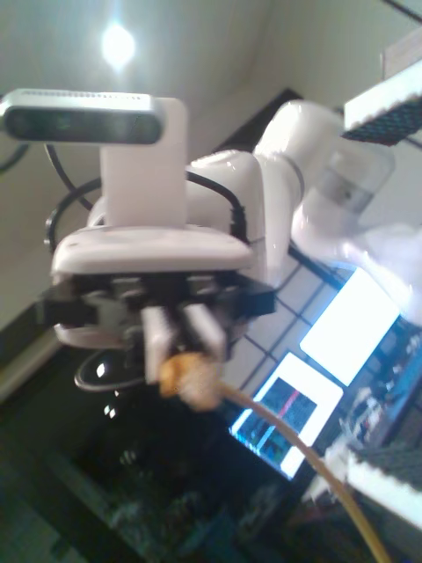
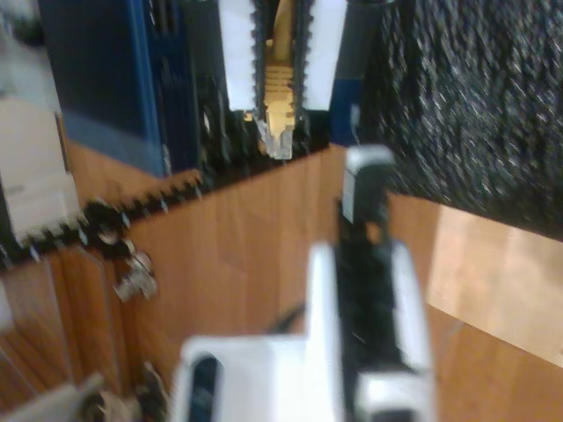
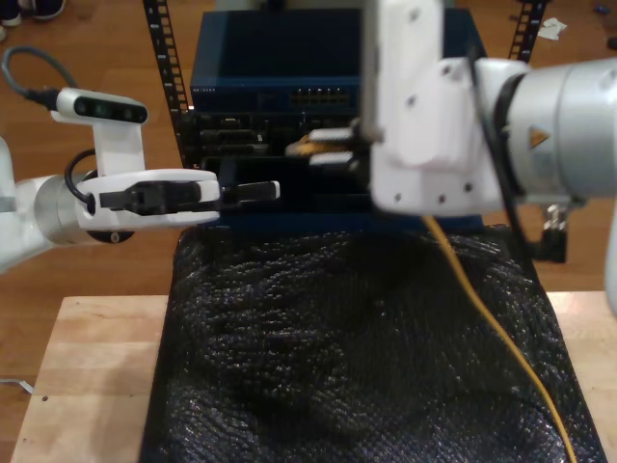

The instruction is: Grab the cable and plug it in

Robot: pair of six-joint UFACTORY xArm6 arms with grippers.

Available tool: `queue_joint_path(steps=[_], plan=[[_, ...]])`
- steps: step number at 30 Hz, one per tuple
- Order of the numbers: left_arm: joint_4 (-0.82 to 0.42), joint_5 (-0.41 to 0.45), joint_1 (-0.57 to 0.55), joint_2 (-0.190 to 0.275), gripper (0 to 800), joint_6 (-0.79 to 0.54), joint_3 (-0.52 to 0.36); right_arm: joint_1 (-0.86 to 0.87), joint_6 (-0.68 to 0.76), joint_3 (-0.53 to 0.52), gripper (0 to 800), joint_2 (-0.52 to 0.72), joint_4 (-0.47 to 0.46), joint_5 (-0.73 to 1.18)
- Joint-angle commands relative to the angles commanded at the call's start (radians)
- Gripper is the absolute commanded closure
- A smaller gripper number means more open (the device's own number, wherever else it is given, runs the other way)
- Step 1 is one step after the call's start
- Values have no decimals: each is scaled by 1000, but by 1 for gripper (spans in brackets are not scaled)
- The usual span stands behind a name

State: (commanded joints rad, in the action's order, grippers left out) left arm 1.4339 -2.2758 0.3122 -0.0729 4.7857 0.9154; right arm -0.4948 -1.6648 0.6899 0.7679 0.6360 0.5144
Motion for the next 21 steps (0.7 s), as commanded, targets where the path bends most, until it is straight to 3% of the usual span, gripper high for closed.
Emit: queue_joint_path(steps=[11, 16, 21], plan=[[-15, 161, 2, 72, 5, -2, 11, 97, 51, 8, 800, -34, -3, 6], [-84, 264, 8, 114, 3, 0, 28, 163, 51, 6, 800, -58, -9, 14], [-152, 336, 46, 121, 3, -2, 54, 175, 51, 0, 800, -86, -12, 20]])
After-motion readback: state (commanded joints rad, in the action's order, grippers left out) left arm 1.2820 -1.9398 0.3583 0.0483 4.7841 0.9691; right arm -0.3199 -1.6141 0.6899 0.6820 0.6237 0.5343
